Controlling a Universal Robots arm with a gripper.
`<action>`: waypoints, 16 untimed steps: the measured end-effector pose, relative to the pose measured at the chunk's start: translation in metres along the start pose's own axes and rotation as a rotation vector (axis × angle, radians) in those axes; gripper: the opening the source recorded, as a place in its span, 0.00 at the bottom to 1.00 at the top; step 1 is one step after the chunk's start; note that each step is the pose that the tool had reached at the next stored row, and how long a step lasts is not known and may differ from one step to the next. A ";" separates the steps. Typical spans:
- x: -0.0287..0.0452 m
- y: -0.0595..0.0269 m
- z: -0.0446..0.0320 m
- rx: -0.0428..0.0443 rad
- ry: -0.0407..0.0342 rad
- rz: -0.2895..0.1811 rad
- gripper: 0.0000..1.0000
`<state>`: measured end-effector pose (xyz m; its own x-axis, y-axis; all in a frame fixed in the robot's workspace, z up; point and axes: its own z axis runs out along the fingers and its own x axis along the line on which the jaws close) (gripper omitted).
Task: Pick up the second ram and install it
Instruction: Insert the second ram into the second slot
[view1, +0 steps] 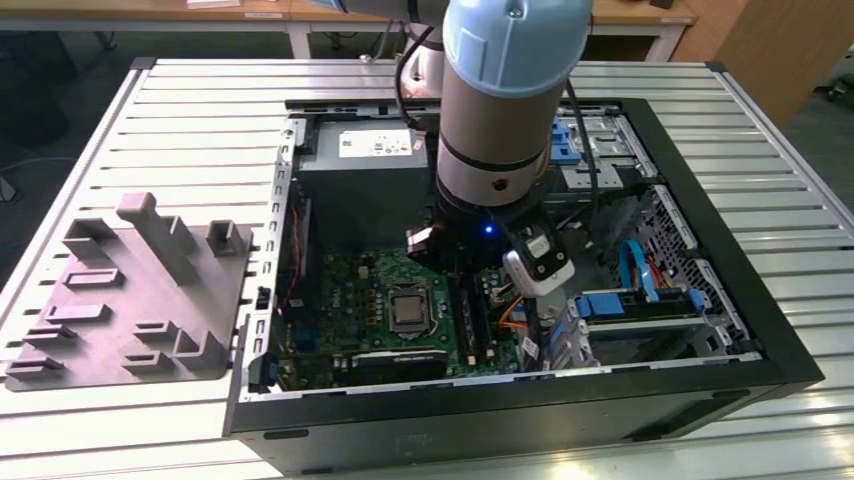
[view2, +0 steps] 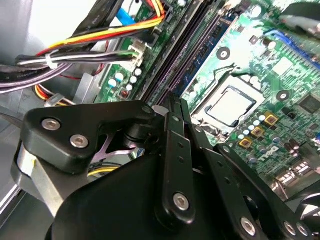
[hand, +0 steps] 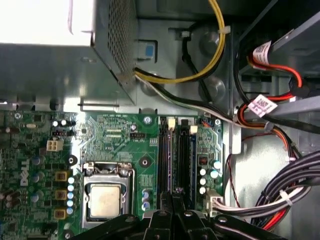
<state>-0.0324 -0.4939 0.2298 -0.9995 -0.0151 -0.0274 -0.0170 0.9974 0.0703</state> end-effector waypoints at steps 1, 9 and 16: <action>0.0000 0.0000 0.0000 -0.0003 -0.0001 0.000 0.12; 0.0000 -0.0025 0.0005 -0.0003 0.0000 0.000 0.12; 0.0000 -0.0026 0.0009 -0.0004 0.0000 0.000 0.12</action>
<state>-0.0324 -0.4964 0.2287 -0.9995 -0.0151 -0.0274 -0.0170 0.9974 0.0706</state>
